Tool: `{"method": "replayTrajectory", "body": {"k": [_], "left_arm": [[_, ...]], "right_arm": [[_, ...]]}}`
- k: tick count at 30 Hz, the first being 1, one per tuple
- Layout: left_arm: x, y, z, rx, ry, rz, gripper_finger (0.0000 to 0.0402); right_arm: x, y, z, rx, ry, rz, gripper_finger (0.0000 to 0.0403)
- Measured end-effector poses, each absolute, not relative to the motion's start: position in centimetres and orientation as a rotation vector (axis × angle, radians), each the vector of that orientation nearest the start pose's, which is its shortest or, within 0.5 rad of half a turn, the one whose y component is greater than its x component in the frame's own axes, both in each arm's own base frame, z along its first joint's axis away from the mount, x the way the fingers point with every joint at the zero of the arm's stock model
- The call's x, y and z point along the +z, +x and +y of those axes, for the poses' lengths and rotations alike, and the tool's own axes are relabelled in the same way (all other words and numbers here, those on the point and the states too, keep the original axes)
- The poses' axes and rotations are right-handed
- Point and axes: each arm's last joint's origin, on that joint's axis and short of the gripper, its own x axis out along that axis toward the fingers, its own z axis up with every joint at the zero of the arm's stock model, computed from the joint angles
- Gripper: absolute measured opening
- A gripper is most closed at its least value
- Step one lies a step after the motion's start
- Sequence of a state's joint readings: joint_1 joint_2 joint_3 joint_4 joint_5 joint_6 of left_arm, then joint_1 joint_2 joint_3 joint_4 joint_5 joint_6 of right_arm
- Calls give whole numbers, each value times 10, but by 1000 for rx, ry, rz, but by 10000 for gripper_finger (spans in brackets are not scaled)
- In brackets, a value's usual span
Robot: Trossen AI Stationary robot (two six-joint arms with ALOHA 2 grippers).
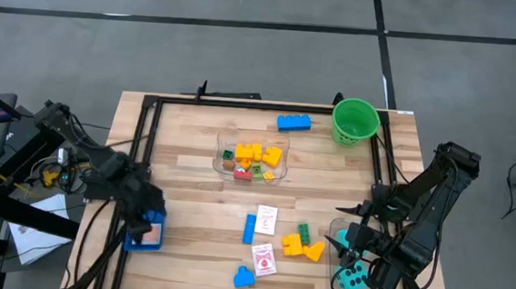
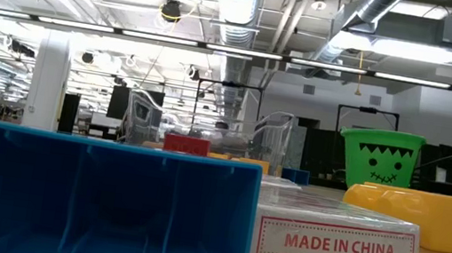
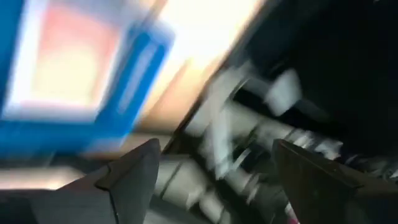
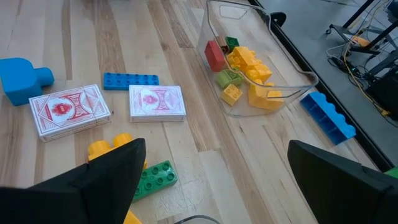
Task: Pick & Place Toys
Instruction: Put the blue game piece into the top transparent bin
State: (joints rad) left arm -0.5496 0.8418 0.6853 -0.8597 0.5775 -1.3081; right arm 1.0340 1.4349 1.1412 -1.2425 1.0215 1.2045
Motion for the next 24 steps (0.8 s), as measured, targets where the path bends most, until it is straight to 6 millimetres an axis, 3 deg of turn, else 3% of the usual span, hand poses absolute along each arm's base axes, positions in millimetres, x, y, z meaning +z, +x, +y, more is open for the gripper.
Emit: {"method": "replayTrajectory", "body": {"k": [3, 7, 14, 18, 24], "left_arm": [[258, 127, -86, -257, -1063, 1263, 296], [276, 145, -85, -365, -937, 870, 292], [310, 171, -103, -632, -399, 227, 290], [306, 181, -123, -713, -67, 78, 290], [286, 208, -139, -666, 239, -26, 289]], "right_arm": [[269, 143, 193, -410, -172, 612, 384], [269, 143, 192, -410, -174, 613, 384], [269, 142, 193, -407, -166, 614, 384], [269, 142, 193, -407, -163, 614, 384], [269, 142, 193, -410, -167, 616, 384]]}}
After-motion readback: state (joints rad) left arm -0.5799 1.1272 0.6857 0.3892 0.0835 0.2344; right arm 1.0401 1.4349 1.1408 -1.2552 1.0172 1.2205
